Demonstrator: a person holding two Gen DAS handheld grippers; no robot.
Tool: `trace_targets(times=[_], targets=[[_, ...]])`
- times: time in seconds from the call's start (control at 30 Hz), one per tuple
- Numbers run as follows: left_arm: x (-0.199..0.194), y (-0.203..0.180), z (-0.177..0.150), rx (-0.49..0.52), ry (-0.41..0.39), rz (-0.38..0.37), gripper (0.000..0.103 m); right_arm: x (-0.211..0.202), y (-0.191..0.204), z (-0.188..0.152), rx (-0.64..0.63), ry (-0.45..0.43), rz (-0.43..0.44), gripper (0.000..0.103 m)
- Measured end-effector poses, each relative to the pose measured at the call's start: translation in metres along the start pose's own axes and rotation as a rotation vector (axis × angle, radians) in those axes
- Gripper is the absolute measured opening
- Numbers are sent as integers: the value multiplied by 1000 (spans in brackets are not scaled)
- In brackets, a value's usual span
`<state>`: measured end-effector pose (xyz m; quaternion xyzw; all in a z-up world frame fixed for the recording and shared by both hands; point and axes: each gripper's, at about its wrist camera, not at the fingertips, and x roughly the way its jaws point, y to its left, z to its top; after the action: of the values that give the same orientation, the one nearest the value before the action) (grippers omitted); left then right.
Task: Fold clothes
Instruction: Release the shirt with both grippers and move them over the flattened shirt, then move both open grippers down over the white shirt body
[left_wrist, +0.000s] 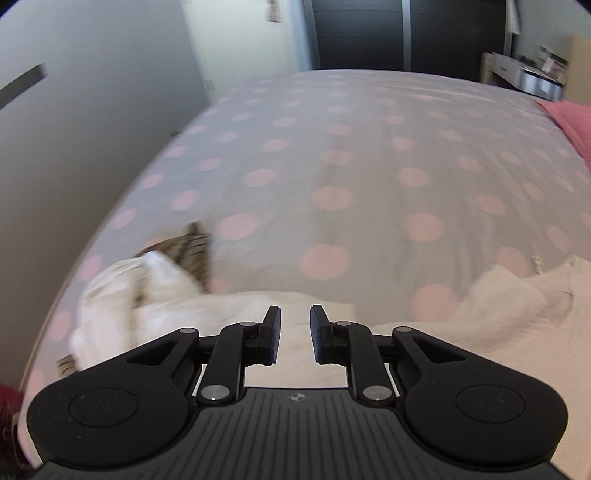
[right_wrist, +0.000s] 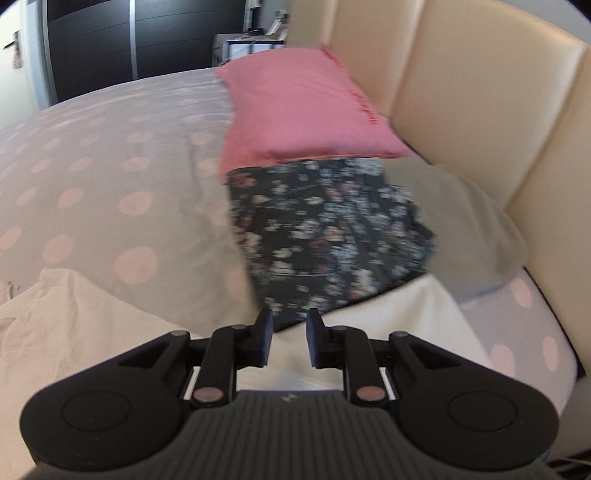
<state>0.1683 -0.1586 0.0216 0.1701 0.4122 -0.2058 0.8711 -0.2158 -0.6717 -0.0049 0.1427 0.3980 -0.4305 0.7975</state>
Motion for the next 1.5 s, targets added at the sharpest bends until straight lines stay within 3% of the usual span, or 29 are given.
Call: trace_targets(times=[0.13,0.33,0.47,0.67,0.83,0.9,0.93,1.0,1.07,1.17,1.37,1.5], targets=[[36,-51,8,81,42,-135,15,30,39,5,-48,17,69,23],[104,-111,11,158,108,-232,15,78,96,9,-130,49,172,26],[138,-129,8,152,127,-278,20,104,125,10,-168,64,241,28],[171,-141,-2,140,154,-364,22,142,154,15,-160,62,340,42],[177,-147,-10,152,133,-359,22,172,173,13,-152,61,354,42],[176,-147,-10,152,120,-367,15,182,178,10,-148,67,356,40],[174,-147,-9,146,114,-369,10,184,179,8,-147,68,363,36],[171,-147,-7,129,100,-366,2,183,181,5,-148,67,389,11],[167,-149,-3,114,77,-358,0,177,184,5,-166,60,400,0],[156,-153,11,102,18,-328,0,162,184,11,-188,-1,367,0],[134,-151,52,87,-83,-275,0,132,170,41,-114,-137,312,0],[146,-161,56,133,-50,-217,0,142,164,50,-55,-89,321,0]])
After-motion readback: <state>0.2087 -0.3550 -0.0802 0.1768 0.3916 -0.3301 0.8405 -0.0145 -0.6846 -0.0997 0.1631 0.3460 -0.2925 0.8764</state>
